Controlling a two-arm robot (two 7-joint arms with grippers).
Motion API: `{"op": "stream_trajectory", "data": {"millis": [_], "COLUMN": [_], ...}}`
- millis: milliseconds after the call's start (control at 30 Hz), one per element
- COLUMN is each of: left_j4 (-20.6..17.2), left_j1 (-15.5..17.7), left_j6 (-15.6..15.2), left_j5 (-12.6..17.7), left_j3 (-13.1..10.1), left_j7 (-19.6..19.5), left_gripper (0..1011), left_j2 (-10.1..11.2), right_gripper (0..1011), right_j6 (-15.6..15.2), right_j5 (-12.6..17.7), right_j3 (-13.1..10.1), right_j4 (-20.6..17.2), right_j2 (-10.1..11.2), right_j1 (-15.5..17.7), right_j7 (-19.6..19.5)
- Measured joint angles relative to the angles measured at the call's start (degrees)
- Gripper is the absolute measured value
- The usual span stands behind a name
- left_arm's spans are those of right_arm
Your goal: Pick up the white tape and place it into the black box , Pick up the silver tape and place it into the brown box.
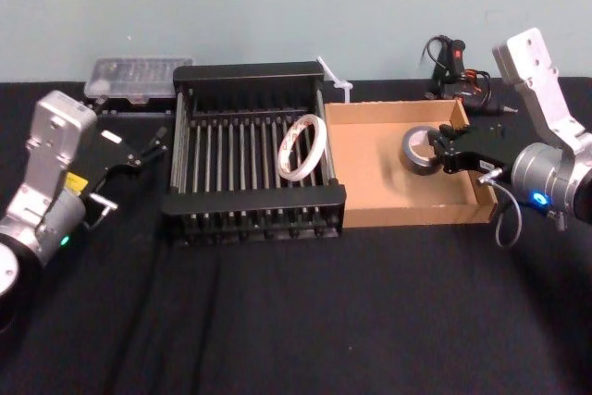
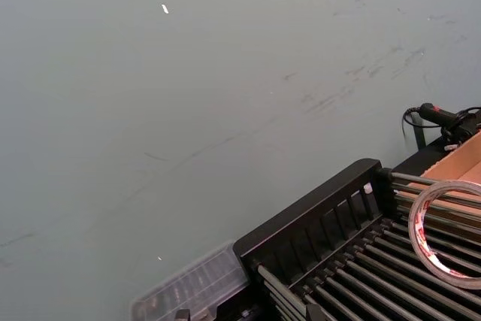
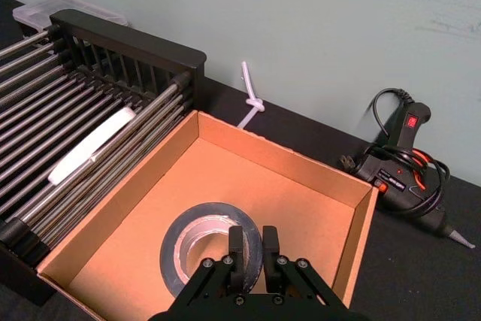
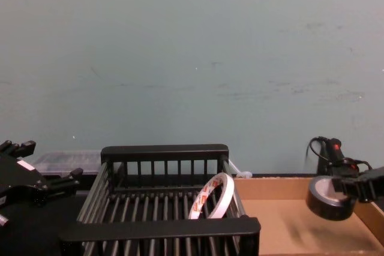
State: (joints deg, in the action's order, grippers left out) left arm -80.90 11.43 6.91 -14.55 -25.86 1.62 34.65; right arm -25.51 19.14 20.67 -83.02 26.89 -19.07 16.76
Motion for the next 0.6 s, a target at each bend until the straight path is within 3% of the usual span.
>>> {"op": "stream_trajectory", "data": {"millis": [100, 600], "left_j4": [0.0, 0.0], "left_j1": [0.0, 0.0], "left_j6": [0.0, 0.0], "left_j5": [0.0, 0.0], "left_j3": [0.0, 0.0], "left_j7": [0.0, 0.0], "left_gripper": [1001, 1001], "left_j2": [0.0, 0.0], "right_gripper": [177, 650], "right_j6": [0.0, 0.0], "right_j5": [0.0, 0.0], "right_j3": [0.0, 0.0], "right_j4": [0.0, 0.0], "right_j2": [0.0, 0.0], "right_j1": [0.0, 0.0], "right_j7": [0.0, 0.0]}}
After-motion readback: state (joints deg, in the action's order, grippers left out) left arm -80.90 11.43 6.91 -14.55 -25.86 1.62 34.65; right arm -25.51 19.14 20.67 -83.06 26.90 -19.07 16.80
